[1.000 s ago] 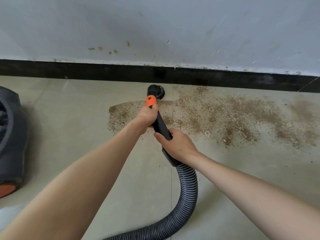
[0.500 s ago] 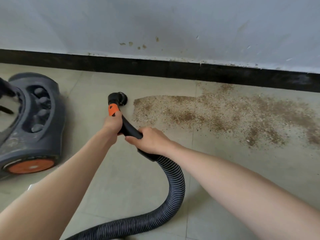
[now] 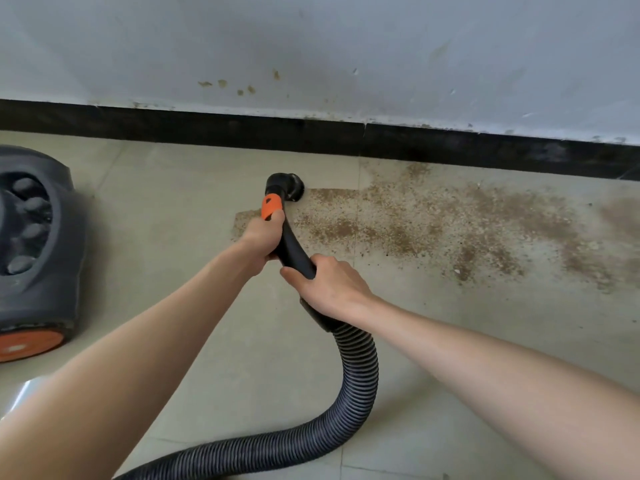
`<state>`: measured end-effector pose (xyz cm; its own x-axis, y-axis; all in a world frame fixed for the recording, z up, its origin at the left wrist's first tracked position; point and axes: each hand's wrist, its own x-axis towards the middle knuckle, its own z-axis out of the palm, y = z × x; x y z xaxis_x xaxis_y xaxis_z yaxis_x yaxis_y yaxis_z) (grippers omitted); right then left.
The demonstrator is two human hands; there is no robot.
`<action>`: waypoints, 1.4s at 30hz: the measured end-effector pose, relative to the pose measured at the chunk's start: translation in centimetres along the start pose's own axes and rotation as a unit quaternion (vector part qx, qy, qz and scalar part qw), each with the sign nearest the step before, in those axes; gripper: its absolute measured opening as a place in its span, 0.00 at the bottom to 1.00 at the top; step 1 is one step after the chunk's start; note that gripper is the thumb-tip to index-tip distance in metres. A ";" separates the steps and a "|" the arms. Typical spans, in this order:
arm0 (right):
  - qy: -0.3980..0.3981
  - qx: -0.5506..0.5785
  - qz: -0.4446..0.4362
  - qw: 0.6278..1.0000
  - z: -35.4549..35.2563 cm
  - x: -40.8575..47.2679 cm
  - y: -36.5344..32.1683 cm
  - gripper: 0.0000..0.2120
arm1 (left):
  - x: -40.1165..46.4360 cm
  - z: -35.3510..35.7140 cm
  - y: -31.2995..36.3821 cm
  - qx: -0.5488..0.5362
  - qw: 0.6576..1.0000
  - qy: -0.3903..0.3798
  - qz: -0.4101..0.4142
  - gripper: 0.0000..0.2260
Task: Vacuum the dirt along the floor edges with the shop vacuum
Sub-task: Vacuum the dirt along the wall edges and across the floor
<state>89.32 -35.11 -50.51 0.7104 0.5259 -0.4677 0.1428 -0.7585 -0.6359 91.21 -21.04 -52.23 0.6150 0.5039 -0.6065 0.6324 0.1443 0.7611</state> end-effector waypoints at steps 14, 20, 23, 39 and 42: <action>0.081 0.007 0.084 0.993 -2.9 -3.0 4.8 0.20 | -1.3 8.2 1.3 0.063 0.993 -0.104 -0.003 0.13; 0.046 0.039 0.052 0.997 -3.1 -1.2 4.3 0.17 | -0.6 6.5 2.0 0.034 0.995 -0.095 -0.004 0.13; 0.014 0.043 0.002 0.999 -2.9 0.7 2.8 0.17 | 0.3 4.0 2.1 0.031 0.999 -0.032 0.002 0.14; -0.101 -0.083 -0.102 0.986 2.3 0.0 -0.7 0.19 | -2.7 -5.2 -4.7 -0.079 0.995 0.053 -0.045 0.09; -0.080 -0.069 -0.080 0.991 1.7 -1.2 0.3 0.19 | -3.2 -3.7 -4.5 -0.065 0.997 0.029 -0.041 0.09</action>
<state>87.34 -35.28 -51.22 0.5538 0.6899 -0.4662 0.3456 -0.6998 -0.6252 84.68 -20.18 -52.89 0.5331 0.5334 -0.6568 0.6107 0.2947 0.7350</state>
